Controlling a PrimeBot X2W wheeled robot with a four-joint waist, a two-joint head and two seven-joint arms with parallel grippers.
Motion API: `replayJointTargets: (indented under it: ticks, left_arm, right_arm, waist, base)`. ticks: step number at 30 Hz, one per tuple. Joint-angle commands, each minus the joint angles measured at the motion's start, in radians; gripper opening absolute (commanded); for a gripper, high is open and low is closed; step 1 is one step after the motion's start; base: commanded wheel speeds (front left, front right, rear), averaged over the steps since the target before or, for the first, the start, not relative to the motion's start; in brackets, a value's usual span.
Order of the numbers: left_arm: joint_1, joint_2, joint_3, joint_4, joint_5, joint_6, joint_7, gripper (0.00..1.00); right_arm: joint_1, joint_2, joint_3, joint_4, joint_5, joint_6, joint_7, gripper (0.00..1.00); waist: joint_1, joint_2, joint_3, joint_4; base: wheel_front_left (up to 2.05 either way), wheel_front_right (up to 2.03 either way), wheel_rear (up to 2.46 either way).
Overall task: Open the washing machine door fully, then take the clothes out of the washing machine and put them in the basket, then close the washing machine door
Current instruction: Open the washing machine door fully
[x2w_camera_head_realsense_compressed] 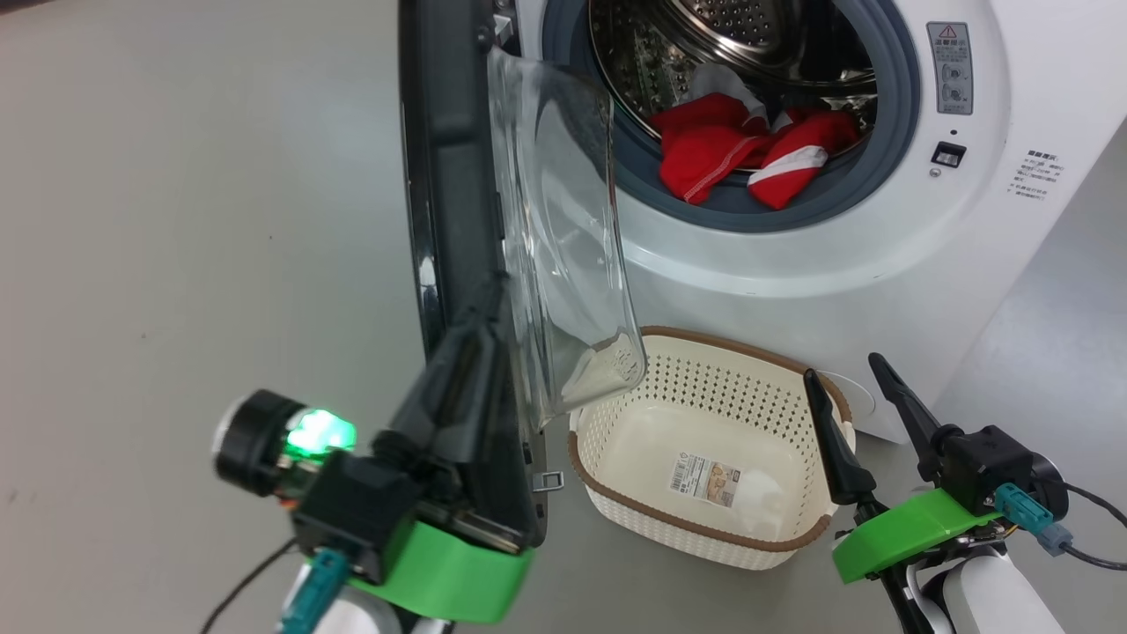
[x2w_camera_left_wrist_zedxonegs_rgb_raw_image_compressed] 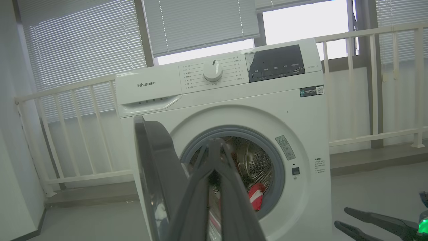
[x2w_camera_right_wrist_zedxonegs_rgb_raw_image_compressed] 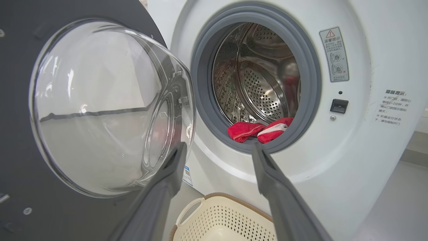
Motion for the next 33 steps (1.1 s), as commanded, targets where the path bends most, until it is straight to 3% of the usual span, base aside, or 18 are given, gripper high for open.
replayJointTargets:
  ticks: [1, 9, 15, 33]
  left_arm:
    - [-0.031, 0.001, 0.007, -0.024, -0.004, -0.013, 0.013, 0.00]
    - [0.011, -0.029, -0.131, 0.033, -0.066, -0.050, 0.081, 0.00]
    - [0.038, -0.034, -0.174, 0.078, -0.086, -0.045, 0.116, 0.00]
    - [0.053, 0.004, -0.109, 0.194, -0.100, 0.021, 0.120, 0.00]
  right_arm:
    - [-0.024, 0.002, 0.024, -0.020, -0.009, 0.006, -0.006, 1.00]
    - [-0.036, 0.002, 0.025, -0.017, -0.015, 0.006, -0.006, 1.00]
    - [-0.039, 0.002, 0.025, -0.017, -0.018, 0.006, -0.006, 1.00]
    - [-0.027, 0.002, 0.035, -0.004, -0.008, 0.006, -0.006, 1.00]
  waist:
    - [0.0000, 0.0000, 0.005, -0.003]
    - [0.0000, 0.0000, 0.020, -0.011]
    - [0.0000, 0.0000, 0.030, -0.010]
    - [0.0000, 0.0000, 0.027, 0.022]
  base:
    - [0.00, 0.00, 0.00]
    - [0.00, 0.00, 0.00]
    - [0.00, 0.00, 0.00]
    - [0.00, 0.00, 0.00]
